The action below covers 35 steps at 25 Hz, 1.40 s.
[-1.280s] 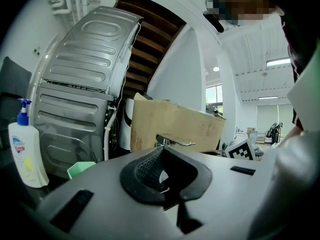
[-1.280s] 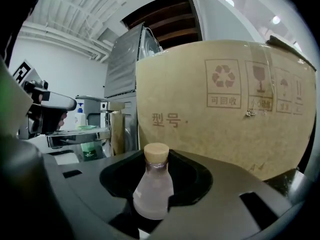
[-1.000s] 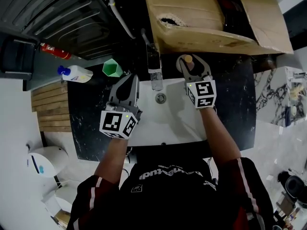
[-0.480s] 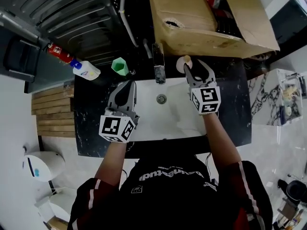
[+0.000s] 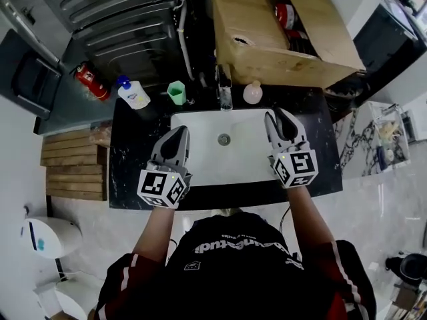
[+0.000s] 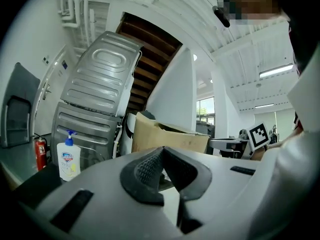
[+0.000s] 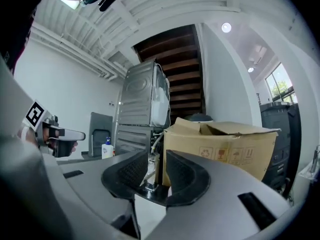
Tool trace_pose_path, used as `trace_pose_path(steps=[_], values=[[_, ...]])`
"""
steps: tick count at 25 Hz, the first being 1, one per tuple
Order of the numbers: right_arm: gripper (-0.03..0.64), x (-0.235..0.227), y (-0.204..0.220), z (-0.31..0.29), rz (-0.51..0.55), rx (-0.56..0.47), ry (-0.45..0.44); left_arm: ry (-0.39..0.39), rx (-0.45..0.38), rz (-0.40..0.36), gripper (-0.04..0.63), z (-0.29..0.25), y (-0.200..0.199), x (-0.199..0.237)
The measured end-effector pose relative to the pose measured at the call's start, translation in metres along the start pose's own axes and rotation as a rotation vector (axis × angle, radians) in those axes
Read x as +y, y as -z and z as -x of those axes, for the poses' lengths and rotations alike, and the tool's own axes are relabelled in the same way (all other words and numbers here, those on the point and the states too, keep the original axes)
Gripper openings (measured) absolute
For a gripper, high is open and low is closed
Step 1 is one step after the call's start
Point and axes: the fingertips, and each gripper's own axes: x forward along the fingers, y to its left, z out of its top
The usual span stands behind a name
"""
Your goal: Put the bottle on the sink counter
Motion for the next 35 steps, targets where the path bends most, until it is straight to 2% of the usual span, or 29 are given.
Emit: trace_pose_path(steps=[7,12,16,21,26,35], values=[[0.055,0.066,-0.052,0.055,0.007,-0.084,-0.101,0.087,-0.026,-0.001,0.014,0.037,-0.027,-0.037],[0.043,0.111,-0.069,0.071,-0.010,-0.099,-0.181,0.163,-0.005,-0.002,0.014,0.047,-0.037,-0.063],[0.040,0.136,-0.071,0.082,-0.014,-0.077,-0.215,0.209,0.011,-0.036,0.014,0.053,-0.040,-0.077],[0.038,0.146,-0.068,0.091,-0.027,-0.031,-0.209,0.219,0.029,-0.033,0.014,0.061,-0.038,-0.079],[0.038,0.142,-0.070,0.104,-0.065,-0.031,-0.180,0.247,0.022,-0.044,0.014,0.068,-0.040,-0.088],[0.038,0.138,-0.067,0.114,-0.071,-0.031,-0.133,0.249,0.026,-0.030,0.014,0.073,-0.034,-0.091]])
